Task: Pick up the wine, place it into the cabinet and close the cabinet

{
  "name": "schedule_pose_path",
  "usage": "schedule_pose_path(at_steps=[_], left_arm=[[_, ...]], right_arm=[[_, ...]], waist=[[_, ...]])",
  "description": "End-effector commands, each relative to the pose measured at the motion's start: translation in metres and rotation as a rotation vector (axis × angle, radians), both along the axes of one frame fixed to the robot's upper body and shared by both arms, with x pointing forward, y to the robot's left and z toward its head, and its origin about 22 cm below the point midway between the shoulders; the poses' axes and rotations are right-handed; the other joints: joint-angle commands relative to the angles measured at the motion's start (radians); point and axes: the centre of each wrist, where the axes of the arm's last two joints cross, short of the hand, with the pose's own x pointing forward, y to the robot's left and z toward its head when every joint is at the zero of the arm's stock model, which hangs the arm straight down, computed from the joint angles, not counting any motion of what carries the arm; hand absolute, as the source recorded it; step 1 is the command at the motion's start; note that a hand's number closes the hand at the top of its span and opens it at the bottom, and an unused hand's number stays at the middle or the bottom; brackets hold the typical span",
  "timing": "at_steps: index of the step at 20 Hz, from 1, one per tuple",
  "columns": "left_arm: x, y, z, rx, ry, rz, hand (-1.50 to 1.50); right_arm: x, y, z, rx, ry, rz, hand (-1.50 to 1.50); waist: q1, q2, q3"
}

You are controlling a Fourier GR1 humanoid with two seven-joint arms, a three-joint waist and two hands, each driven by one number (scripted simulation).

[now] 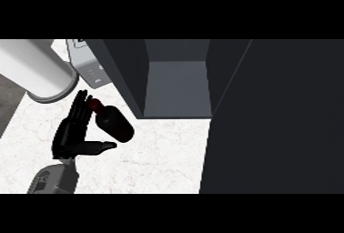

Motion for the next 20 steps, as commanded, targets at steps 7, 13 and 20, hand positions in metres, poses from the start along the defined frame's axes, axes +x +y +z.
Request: schedule_pose_path(at_steps=[7, 13, 20], left_arm=[[-0.016, 0.002, -0.067, -0.029, 0.036, -0.016, -1.5], [0.002, -0.006, -0.083, -0.071, 0.039, -0.062, -1.5], [-0.012, -0.019, -0.099, -0.198, 0.058, -0.078, -1.5]], right_arm=[[-0.013, -0.004, 0.0, 0.034, -0.023, 0.041, -1.5], [-0.006, -0.001, 0.006, 0.044, -0.039, 0.035, -1.5], [-0.002, -0.001, 0.011, 0.024, -0.024, 0.057, -1.5]], waist=[[0.0, 0.001, 0.0], [-0.007, 0.003, -0.001], [0.0, 0.001, 0.0]])
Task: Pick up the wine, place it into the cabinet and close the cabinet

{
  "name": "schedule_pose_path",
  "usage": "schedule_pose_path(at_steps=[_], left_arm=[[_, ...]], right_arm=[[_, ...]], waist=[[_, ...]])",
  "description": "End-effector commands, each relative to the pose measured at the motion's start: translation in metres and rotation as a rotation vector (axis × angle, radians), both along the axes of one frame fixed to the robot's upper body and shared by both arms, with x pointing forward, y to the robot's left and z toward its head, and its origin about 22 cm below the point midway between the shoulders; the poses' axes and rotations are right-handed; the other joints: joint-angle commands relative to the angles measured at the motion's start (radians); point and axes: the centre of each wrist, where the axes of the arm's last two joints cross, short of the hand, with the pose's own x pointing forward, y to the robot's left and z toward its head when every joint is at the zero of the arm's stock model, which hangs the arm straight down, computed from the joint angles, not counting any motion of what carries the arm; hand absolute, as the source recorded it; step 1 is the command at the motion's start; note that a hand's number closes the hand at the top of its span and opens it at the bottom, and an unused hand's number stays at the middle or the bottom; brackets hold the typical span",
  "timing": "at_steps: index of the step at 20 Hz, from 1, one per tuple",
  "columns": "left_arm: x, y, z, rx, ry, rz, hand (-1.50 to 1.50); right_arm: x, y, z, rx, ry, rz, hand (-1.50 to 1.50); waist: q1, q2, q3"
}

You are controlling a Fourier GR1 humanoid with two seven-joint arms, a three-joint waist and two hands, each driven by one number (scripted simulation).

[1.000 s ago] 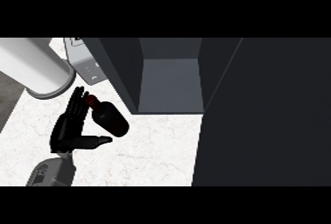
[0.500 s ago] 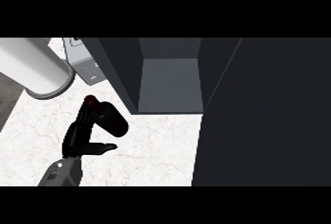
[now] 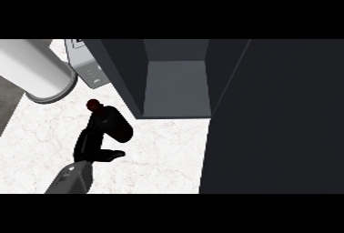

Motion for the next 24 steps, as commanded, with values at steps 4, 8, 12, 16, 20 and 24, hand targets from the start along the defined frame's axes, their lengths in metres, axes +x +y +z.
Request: schedule_pose_path(at_steps=[4, 8, 12, 16, 20, 24], left_arm=[[-0.012, -0.013, -0.017, -0.082, -0.035, -0.026, -1.5], [-0.002, 0.012, -0.007, -0.049, -0.047, -0.026, -1.5], [0.007, -0.028, -0.01, -0.053, -0.047, -0.029, -1.5], [0.02, -0.041, -0.001, -0.052, -0.093, -0.014, -1.5], [0.014, -0.027, -0.005, -0.059, -0.11, 0.056, 1.5], [0.03, -0.028, 0.007, -0.099, -0.074, 0.031, 1.5]], right_arm=[[-0.004, -0.005, 0.001, 0.013, -0.007, 0.047, -1.5], [-0.012, 0.001, 0.014, 0.024, -0.025, 0.049, -1.5], [0.002, 0.005, 0.015, 0.013, -0.013, 0.048, -1.5], [0.007, 0.013, 0.004, 0.023, 0.018, 0.044, -1.5], [-0.013, 0.001, 0.005, 0.018, 0.003, 0.052, -1.5], [-0.031, 0.002, 0.005, 0.023, 0.02, 0.041, -1.5]], waist=[[-0.004, 0.002, 0.0], [-0.009, 0.004, -0.001], [-0.008, 0.004, -0.001], [-0.003, 0.003, -0.001], [-0.012, 0.005, -0.001], [-0.013, 0.002, -0.001]])
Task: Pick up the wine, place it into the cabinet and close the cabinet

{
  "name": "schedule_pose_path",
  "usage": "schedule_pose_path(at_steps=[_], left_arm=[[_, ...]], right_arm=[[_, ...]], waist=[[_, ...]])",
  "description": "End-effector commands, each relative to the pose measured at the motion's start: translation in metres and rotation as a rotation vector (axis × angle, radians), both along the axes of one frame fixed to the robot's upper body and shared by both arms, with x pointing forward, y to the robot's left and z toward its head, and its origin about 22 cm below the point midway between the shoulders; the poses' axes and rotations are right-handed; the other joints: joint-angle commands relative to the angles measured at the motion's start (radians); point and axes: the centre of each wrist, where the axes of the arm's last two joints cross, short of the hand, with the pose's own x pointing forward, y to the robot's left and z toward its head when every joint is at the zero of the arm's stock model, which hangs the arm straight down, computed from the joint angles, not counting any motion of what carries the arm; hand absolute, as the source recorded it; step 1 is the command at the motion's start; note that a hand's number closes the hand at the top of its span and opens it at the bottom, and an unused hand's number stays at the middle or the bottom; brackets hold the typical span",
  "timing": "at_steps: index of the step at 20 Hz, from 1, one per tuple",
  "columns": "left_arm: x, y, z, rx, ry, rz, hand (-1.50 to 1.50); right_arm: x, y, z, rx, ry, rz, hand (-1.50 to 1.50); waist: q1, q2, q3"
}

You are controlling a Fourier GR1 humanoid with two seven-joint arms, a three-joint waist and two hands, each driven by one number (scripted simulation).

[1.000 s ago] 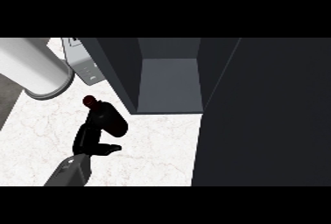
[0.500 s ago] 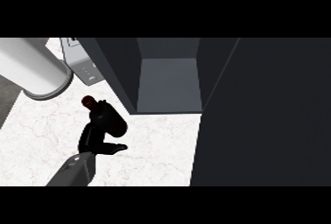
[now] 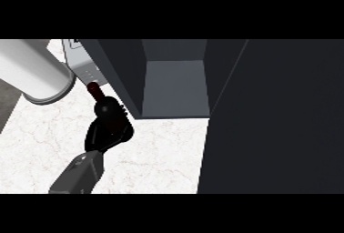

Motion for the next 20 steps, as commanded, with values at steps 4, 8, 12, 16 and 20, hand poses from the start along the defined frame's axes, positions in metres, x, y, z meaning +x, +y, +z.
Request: schedule_pose_path(at_steps=[4, 8, 12, 16, 20], left_arm=[[0.007, -0.014, 0.003, -0.095, -0.014, -0.059, 1.5], [0.012, -0.031, 0.006, -0.105, -0.038, -0.116, 1.5], [-0.023, -0.001, -0.017, -0.137, 0.003, 0.023, 1.5], [-0.036, 0.041, -0.015, -0.133, 0.001, 0.152, 1.5], [-0.048, 0.022, -0.022, -0.161, -0.049, 0.155, 1.5]], right_arm=[[-0.028, 0.0, 0.0, 0.017, -0.018, 0.02, -1.5], [-0.023, -0.013, 0.003, 0.019, -0.019, 0.017, -1.5], [-0.014, -0.006, -0.001, 0.015, -0.025, 0.014, -1.5], [-0.01, -0.013, 0.005, 0.017, -0.032, -0.002, -1.5], [-0.013, 0.0, 0.01, 0.015, -0.025, 0.01, -1.5]], waist=[[0.005, -0.003, 0.001], [0.0, -0.002, 0.001], [0.02, -0.006, 0.001], [0.027, -0.008, 0.002], [0.026, -0.009, 0.002]])
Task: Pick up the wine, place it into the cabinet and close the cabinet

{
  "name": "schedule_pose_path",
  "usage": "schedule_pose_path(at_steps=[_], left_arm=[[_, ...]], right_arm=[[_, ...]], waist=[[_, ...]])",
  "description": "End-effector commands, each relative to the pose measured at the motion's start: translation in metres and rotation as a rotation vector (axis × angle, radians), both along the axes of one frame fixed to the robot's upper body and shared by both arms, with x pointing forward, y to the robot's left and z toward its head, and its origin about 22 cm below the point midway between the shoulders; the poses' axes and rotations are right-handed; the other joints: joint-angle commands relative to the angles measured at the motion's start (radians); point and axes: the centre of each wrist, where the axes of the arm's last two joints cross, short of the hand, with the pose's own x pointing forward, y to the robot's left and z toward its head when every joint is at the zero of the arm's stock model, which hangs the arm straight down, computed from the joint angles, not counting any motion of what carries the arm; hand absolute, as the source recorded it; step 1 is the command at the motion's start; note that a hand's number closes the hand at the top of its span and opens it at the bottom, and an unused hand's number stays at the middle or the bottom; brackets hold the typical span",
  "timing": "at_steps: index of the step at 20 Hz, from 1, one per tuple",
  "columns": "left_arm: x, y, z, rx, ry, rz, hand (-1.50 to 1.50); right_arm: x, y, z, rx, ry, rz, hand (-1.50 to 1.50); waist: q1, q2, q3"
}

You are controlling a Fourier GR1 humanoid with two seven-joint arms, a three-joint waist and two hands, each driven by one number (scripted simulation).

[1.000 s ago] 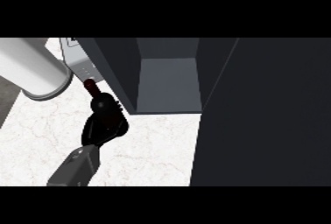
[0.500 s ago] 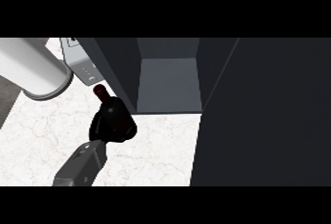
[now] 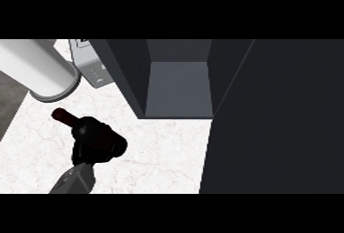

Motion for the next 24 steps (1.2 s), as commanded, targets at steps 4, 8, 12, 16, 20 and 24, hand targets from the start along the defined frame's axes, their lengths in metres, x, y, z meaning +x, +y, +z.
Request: schedule_pose_path(at_steps=[4, 8, 12, 16, 20, 24], left_arm=[[0.001, 0.001, 0.01, -0.073, -0.077, -0.05, 1.5], [-0.009, -0.023, 0.018, -0.038, -0.061, -0.094, 1.5], [0.003, -0.057, 0.038, -0.026, -0.093, -0.175, 1.5], [0.0, -0.08, 0.074, -0.051, -0.088, -0.206, 1.5], [-0.013, -0.102, 0.092, -0.042, -0.071, -0.191, 1.5], [-0.041, -0.126, 0.1, -0.052, -0.06, -0.158, 1.5]], right_arm=[[-0.012, -0.01, 0.013, 0.01, -0.03, 0.027, -1.5], [0.0, -0.017, 0.004, 0.004, -0.007, 0.012, -1.5], [-0.021, -0.017, 0.004, 0.012, -0.003, 0.047, -1.5], [0.002, -0.01, 0.001, 0.01, -0.01, 0.016, -1.5], [-0.017, -0.017, 0.001, 0.022, -0.011, 0.012, -1.5], [0.001, -0.014, -0.009, 0.012, -0.003, 0.023, -1.5]], waist=[[0.0, 0.0, 0.0], [0.006, -0.001, 0.001], [-0.003, -0.004, 0.001], [0.004, -0.002, 0.001], [-0.005, 0.0, 0.0], [-0.001, 0.001, 0.0]])
